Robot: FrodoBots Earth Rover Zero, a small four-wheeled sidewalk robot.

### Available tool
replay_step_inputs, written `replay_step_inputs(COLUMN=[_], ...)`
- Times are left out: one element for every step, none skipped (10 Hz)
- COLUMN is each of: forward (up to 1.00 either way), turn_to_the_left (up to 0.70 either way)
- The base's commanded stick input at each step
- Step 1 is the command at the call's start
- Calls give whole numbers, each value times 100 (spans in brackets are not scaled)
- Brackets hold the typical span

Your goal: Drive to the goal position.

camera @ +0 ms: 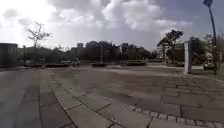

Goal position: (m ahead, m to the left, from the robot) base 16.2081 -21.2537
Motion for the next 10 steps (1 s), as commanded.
replay_step_inputs(forward=[70, 70, 38, 0, 0, 0, 0, 0, 0, 0], turn_to_the_left=[0, 0, 0, 0, 0, 0, 0, 0, 0, 0])
